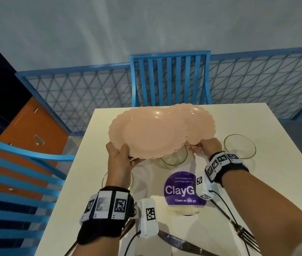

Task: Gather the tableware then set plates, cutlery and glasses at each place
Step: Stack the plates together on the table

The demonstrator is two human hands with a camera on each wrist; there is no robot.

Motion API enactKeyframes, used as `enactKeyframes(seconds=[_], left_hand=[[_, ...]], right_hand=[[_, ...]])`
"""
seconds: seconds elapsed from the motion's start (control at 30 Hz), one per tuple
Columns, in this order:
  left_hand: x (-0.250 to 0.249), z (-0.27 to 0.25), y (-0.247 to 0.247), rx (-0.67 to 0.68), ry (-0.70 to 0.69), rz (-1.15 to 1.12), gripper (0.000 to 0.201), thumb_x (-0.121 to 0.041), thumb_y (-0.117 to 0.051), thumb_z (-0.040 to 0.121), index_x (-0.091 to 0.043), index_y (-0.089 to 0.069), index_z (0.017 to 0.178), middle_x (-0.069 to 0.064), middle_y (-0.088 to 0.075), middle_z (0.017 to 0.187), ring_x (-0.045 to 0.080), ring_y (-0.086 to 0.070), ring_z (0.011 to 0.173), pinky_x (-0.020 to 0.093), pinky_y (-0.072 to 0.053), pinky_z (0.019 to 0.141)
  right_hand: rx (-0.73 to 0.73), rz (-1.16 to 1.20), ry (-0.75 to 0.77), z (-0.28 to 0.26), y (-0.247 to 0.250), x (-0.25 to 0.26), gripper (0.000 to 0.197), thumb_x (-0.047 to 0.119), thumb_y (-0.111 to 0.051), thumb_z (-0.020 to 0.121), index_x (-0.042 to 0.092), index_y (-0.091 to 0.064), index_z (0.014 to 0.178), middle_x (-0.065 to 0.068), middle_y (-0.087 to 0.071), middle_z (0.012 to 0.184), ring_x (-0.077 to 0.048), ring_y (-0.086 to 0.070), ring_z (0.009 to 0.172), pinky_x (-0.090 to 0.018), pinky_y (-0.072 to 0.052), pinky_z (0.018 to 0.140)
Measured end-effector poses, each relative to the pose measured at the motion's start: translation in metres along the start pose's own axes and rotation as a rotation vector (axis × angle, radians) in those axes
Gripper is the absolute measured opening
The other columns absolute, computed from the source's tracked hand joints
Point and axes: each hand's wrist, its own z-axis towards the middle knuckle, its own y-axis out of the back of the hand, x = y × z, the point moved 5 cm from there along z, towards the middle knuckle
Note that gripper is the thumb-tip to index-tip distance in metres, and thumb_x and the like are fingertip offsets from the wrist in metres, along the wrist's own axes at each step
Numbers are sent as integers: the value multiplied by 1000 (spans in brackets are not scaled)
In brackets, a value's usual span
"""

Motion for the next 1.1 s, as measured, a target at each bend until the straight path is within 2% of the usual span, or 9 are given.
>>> enactKeyframes(seconds=[0.1, 0.17, 0.23, 0.3, 0.4, 0.6, 0.77, 0.9, 1.1], left_hand=[[-4, -4, 4, -3, -6, -8, 37, -3, -34, 95, -8, -30, 132, 11, -47, 127, 24, -59, 94, 24, -57, 52], [-8, -7, 8, -6, -10, -8, 34, -3, -33, 95, -11, -32, 128, 8, -48, 123, 23, -59, 93, 25, -57, 53], [-12, -11, 12, -13, -15, -14, 30, -2, -33, 95, -15, -34, 122, 3, -51, 115, 21, -59, 91, 25, -57, 53], [-16, -16, 16, -15, -28, -24, 29, -1, -33, 95, -16, -34, 120, -2, -52, 108, 20, -59, 88, 26, -57, 53], [-22, -27, 19, -3, -49, -24, 27, -1, -33, 95, -16, -34, 117, -5, -52, 103, 18, -58, 87, 27, -58, 54], [-28, -56, 28, 36, -55, 22, 31, -4, -32, 97, -19, -33, 123, -7, -51, 105, 15, -57, 91, 31, -54, 62], [-24, -84, 38, 91, -36, 65, 30, -9, -32, 99, -19, -33, 127, 1, -49, 119, 18, -56, 98, 31, -55, 62], [-18, -107, 46, 146, -25, 62, 24, -17, -33, 101, -15, -35, 125, 6, -49, 121, 19, -57, 96, 25, -56, 54], [-11, -145, 67, 244, -16, 54, 32, -25, -32, 101, -16, -35, 132, 4, -54, 122, 18, -59, 102, 27, -59, 63]], right_hand=[[-84, -115, 119, -6, 2, 9, 21, 5, -43, 93, 10, -43, 72, -21, -63, 87, -8, -64, 47, -32, -60, 71], [-140, -121, 252, -22, 2, 25, 9, 1, -44, 91, 6, -39, 85, -20, -58, 85, -4, -60, 38, -19, -56, 50], [-189, -139, 388, -39, 3, 41, 12, -1, -43, 91, 7, -34, 94, -16, -56, 82, -11, -66, 47, -12, -46, 37], [-230, -193, 519, -60, 8, 58, 12, 1, -43, 91, 9, -34, 94, -4, -52, 75, -31, -70, 69, -20, -53, 47], [-295, -166, 664, -90, 24, 82, 12, 2, -42, 91, 11, -35, 93, 5, -45, 68, -35, -66, 73, -40, -55, 61], [-406, -36, 886, -162, 74, 124, 11, 9, -46, 93, 12, -36, 95, 11, -46, 74, -23, -62, 69, -27, -55, 57], [-216, 104, 825, -213, 93, 122, 25, 3, -43, 93, 25, -37, 84, 1, -50, 79, -10, -65, 53, -26, -57, 53], [-14, 147, 614, -251, 75, 80, 14, -3, -43, 93, 11, -40, 92, -11, -56, 74, -7, -64, 45, -17, -54, 48], [115, 140, 414, -292, 54, 7, 18, -5, -43, 91, 13, -42, 86, -12, -58, 70, -10, -62, 43, -19, -53, 46]])
